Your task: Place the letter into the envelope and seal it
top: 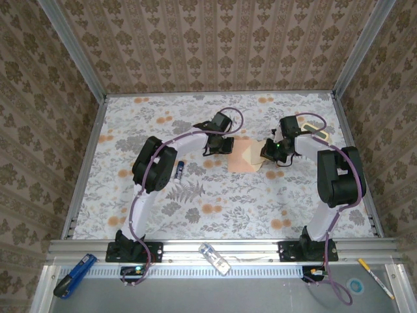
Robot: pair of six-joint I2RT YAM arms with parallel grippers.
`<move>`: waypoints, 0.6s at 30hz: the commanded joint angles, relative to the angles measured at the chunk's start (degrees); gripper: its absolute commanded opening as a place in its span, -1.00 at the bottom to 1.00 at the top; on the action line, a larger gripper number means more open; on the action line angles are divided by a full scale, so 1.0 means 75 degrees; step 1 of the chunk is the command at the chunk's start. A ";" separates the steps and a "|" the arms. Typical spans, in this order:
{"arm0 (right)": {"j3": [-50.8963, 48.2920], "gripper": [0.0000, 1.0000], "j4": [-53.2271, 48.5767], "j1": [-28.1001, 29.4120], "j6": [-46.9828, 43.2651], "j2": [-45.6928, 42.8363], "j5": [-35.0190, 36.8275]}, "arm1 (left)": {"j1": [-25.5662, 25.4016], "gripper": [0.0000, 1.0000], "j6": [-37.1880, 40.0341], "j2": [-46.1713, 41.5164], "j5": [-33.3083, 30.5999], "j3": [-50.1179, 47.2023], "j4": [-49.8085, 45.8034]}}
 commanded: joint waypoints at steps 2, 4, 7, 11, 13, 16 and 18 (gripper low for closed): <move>-0.0212 -1.00 0.0011 0.0110 0.0187 0.0236 -0.0055 | -0.0112 -1.00 -0.0174 0.0181 0.0118 -0.0333 -0.0367; -0.0190 -1.00 0.0036 0.0145 0.0232 0.0346 -0.0101 | -0.0117 -1.00 -0.0202 0.0164 0.0132 -0.0364 -0.0329; -0.0169 -1.00 0.0117 0.0232 0.0358 0.0437 -0.0211 | -0.0112 -1.00 -0.0231 0.0159 0.0161 -0.0380 -0.0314; -0.0146 -1.00 0.0277 0.0365 0.0537 0.0504 -0.0287 | -0.0132 -1.00 -0.0287 0.0174 0.0202 -0.0397 -0.0275; -0.0146 -1.00 0.0387 0.0403 0.0660 0.0543 -0.0372 | -0.0140 -1.00 -0.0308 0.0175 0.0214 -0.0395 -0.0254; -0.0095 -1.00 0.0309 0.0415 0.0779 0.0551 -0.0372 | -0.0153 -1.00 -0.0326 0.0176 0.0216 -0.0400 -0.0272; 0.0016 -1.00 0.0010 0.0415 0.0795 0.0477 -0.0201 | -0.0153 -1.00 -0.0352 0.0151 0.0143 -0.0437 -0.0298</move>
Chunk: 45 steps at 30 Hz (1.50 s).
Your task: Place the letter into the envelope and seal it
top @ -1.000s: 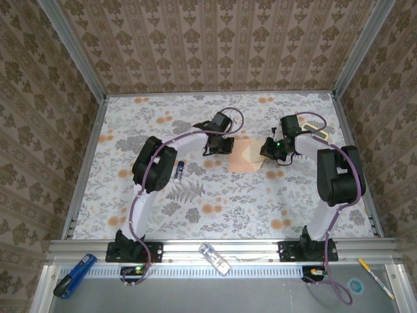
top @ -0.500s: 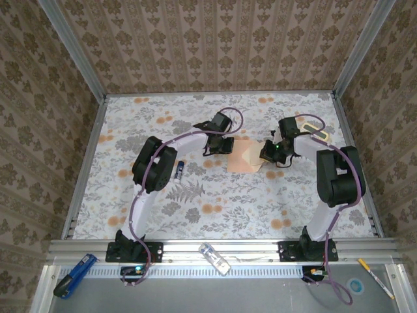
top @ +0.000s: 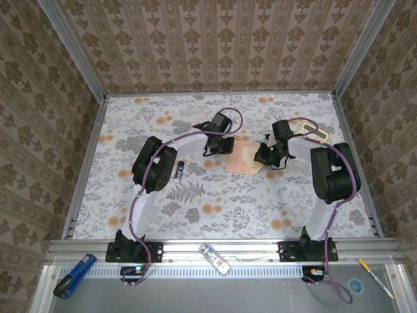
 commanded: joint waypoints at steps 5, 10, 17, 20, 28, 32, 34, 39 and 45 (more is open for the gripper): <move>0.0270 -1.00 -0.1138 0.0013 0.0488 -0.0131 0.0500 | -0.0173 -1.00 -0.0689 -0.0089 -0.0683 -0.0634 -0.0662; 0.0205 -1.00 -0.1536 0.0019 0.0839 -0.0367 0.0975 | -0.0199 -1.00 -0.1403 -0.0320 -0.1082 -0.0973 -0.0652; 0.0291 -1.00 -0.1880 0.0036 0.0950 -0.0425 0.1092 | -0.0399 -1.00 -0.1637 -0.0368 -0.1083 -0.0930 -0.0541; 0.0368 -1.00 -0.1938 0.0036 0.0976 -0.0378 0.1057 | -0.0422 -1.00 -0.1654 -0.0323 -0.0998 -0.0857 -0.0561; 0.0689 -1.00 -0.1832 0.0286 0.1042 -0.0019 0.0517 | -0.0457 -1.00 -0.1704 -0.0323 -0.0892 -0.0852 -0.0468; 0.0858 -1.00 -0.1776 0.0443 0.1112 0.0196 0.0315 | -0.0462 -1.00 -0.1725 -0.0335 -0.0875 -0.0839 -0.0466; 0.0897 -1.00 -0.1748 0.0487 0.1147 0.0264 0.0282 | -0.0465 -1.00 -0.1731 -0.0346 -0.0891 -0.0848 -0.0450; 0.0894 -1.00 -0.1622 0.0560 0.1218 0.0316 0.0174 | -0.0470 -1.00 -0.1750 -0.0346 -0.0844 -0.0853 -0.0401; 0.0852 -1.00 -0.1671 0.0560 0.1166 0.0204 0.0267 | -0.0463 -1.00 -0.1738 -0.0322 -0.0812 -0.0853 -0.0418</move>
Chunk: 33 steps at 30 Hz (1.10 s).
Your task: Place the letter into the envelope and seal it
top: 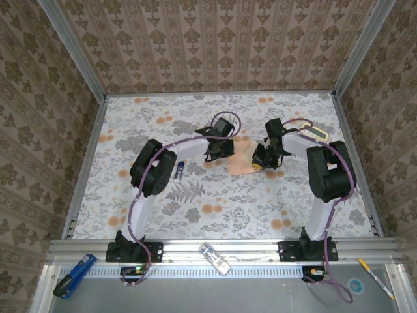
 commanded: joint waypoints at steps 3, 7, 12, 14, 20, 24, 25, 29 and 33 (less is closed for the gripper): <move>0.0060 -1.00 -0.0173 0.0052 -0.0035 -0.0084 -0.0170 | -0.0128 -1.00 -0.0101 0.0149 0.0110 -0.0151 -0.0655; 0.0046 -1.00 -0.0271 -0.0024 -0.0088 -0.0165 -0.0094 | -0.0129 -1.00 -0.0113 0.0149 0.0104 -0.0171 -0.0666; 0.0150 -1.00 -0.0590 -0.0067 -0.0182 -0.0255 0.0102 | -0.0127 -1.00 -0.0112 0.0137 0.0067 -0.0151 -0.0688; 0.0162 -1.00 -0.0750 -0.0079 -0.0186 -0.0291 0.0232 | -0.0130 -1.00 -0.0107 0.0148 0.0057 -0.0148 -0.0697; 0.0107 -1.00 -0.0646 -0.0095 -0.0192 -0.0217 0.0037 | -0.0130 -1.00 -0.0124 0.0149 0.0067 -0.0136 -0.0699; 0.0105 -1.00 -0.0371 -0.0065 -0.0190 -0.0101 -0.0200 | -0.0128 -1.00 -0.0129 0.0149 0.0084 -0.0140 -0.0709; 0.0107 -1.00 -0.0258 -0.0038 -0.0187 -0.0073 -0.0269 | -0.0120 -1.00 -0.0129 0.0149 0.0093 -0.0136 -0.0716; 0.0213 -1.00 0.0154 0.0017 -0.0249 0.0077 -0.0588 | -0.0128 -1.00 -0.0137 0.0158 0.0127 -0.0129 -0.0696; 0.0346 -1.00 0.0392 0.0048 -0.0332 0.0247 -0.0775 | -0.0129 -1.00 -0.0122 0.0161 0.0152 -0.0130 -0.0698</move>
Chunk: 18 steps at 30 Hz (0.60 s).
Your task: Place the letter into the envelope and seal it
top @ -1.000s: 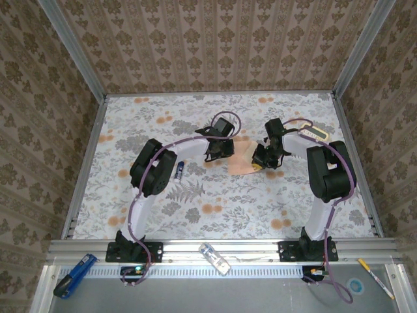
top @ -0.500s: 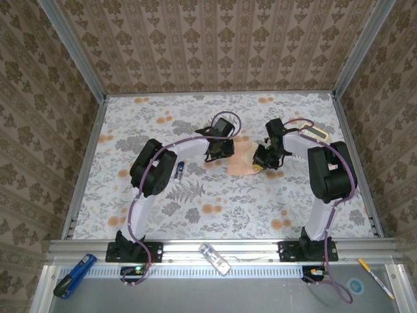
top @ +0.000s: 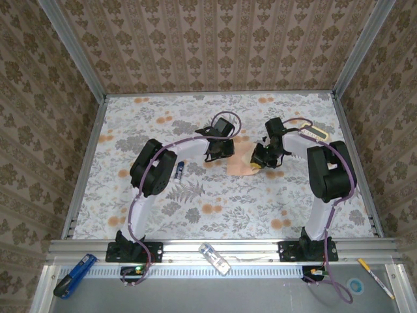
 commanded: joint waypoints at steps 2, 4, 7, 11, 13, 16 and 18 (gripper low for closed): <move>0.0295 -1.00 0.0401 0.0076 -0.0190 0.0288 -0.0397 | -0.0113 -1.00 -0.0110 0.0161 0.0139 -0.0130 -0.0704; 0.0301 -1.00 0.0516 0.0088 -0.0220 0.0339 -0.0451 | -0.0116 -1.00 -0.0110 0.0161 0.0151 -0.0136 -0.0702; 0.0269 -1.00 0.0738 0.0098 -0.0231 0.0415 -0.0563 | -0.0110 -1.00 -0.0107 0.0164 0.0149 -0.0130 -0.0697; 0.0269 -1.00 0.0970 0.0152 -0.0344 0.0524 -0.0740 | -0.0108 -1.00 -0.0098 0.0165 0.0151 -0.0114 -0.0710; 0.0229 -1.00 0.1112 0.0175 -0.0440 0.0574 -0.0839 | -0.0099 -1.00 -0.0095 0.0161 0.0142 -0.0119 -0.0704; 0.0163 -1.00 0.1277 0.0193 -0.0557 0.0642 -0.0940 | -0.0096 -1.00 -0.0091 0.0158 0.0138 -0.0133 -0.0709; 0.0073 -1.00 0.1472 0.0204 -0.0578 0.0674 -0.1029 | -0.0096 -1.00 -0.0100 0.0146 0.0139 -0.0136 -0.0716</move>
